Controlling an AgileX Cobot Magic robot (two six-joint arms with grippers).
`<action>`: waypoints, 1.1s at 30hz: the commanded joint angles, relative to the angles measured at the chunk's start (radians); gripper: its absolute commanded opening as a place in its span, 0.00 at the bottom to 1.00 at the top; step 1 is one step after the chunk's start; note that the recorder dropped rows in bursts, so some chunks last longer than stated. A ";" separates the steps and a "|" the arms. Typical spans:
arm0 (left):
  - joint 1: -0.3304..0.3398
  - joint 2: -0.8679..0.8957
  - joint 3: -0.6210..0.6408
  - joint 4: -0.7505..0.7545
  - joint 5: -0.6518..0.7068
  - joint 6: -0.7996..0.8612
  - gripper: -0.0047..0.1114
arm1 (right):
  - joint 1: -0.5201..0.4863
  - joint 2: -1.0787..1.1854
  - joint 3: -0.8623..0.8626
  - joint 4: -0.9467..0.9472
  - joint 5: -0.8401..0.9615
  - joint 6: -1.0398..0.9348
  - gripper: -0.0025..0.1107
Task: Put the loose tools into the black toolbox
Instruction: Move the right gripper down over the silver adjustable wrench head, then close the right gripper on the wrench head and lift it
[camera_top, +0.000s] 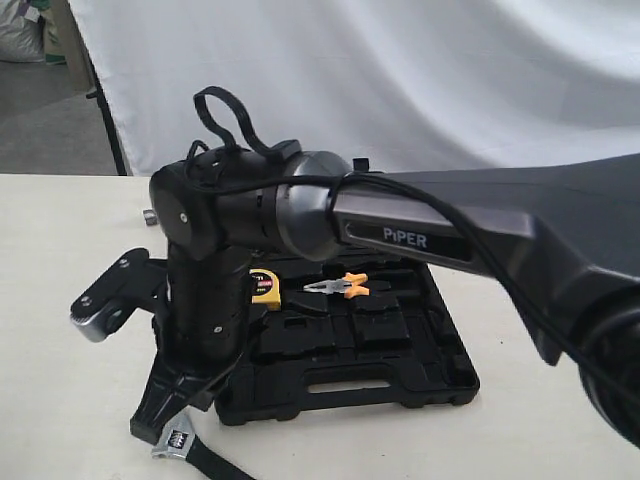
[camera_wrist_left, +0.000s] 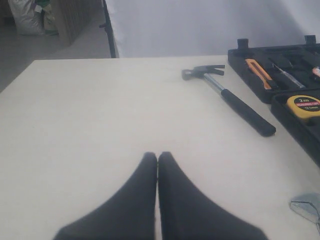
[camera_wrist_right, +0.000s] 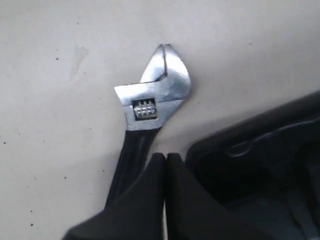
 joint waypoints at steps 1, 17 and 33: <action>0.025 -0.003 -0.003 0.004 -0.007 -0.005 0.05 | -0.018 -0.009 0.000 -0.002 0.007 0.019 0.02; 0.025 -0.003 -0.003 0.004 -0.007 -0.005 0.05 | 0.112 0.076 0.000 -0.179 -0.248 0.536 0.58; 0.025 -0.003 -0.003 0.004 -0.007 -0.005 0.05 | 0.112 0.162 0.000 -0.164 -0.230 0.541 0.58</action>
